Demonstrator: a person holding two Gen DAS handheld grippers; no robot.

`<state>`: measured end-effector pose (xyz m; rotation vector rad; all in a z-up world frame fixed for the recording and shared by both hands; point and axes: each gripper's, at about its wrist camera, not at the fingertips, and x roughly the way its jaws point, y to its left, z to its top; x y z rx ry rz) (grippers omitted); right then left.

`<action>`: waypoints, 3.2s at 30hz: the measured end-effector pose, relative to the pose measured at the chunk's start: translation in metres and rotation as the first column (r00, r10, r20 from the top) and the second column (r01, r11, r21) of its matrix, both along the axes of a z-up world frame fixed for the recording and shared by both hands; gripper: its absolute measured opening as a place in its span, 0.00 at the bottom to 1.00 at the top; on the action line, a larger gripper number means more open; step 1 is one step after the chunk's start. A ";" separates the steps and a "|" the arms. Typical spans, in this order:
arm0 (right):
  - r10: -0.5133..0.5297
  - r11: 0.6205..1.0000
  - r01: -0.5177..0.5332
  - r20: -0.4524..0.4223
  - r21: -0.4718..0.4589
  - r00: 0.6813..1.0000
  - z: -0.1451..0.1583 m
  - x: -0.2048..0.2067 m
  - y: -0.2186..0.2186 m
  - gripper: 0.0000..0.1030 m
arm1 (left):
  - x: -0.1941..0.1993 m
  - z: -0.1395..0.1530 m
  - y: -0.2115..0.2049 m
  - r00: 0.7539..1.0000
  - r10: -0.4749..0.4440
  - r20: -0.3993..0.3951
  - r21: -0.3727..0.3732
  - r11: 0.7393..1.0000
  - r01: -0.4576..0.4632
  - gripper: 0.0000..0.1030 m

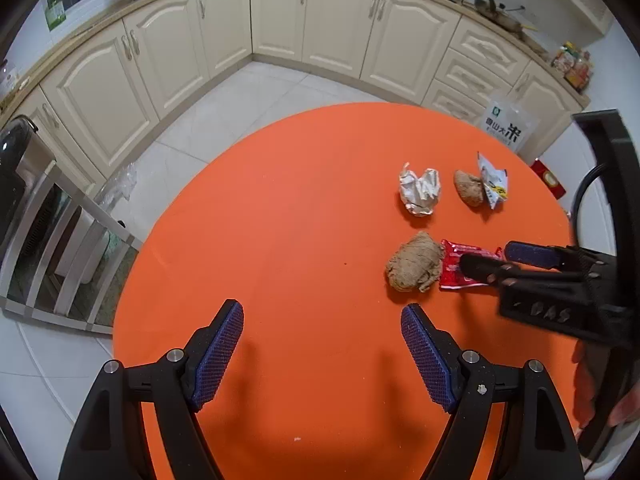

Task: Collect trash
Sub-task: 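Grasp the red wrapper with the right tool, then grasp the brown nut with the left tool while the right tool holds the red wrapper, then carry the nut and red wrapper with both tools over the blue bin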

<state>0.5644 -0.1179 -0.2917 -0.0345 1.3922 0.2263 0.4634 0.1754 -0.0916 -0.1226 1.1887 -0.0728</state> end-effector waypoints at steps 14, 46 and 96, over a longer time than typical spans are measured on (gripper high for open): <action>-0.012 0.993 0.011 0.005 0.116 1.000 0.006 -0.025 -0.019 0.18 | 0.013 -0.012 -0.008 1.000 -0.007 -0.021 -0.018 1.000 0.007 0.75; 0.044 0.997 -0.047 0.057 0.055 0.997 0.009 -0.071 -0.029 0.14 | 0.012 -0.055 -0.073 0.984 -0.175 0.015 0.023 0.984 0.175 0.31; -0.673 0.738 0.658 0.213 0.145 0.708 0.097 -0.415 -0.281 0.03 | -0.279 0.014 -0.327 0.651 -0.747 0.132 0.052 0.661 0.748 0.32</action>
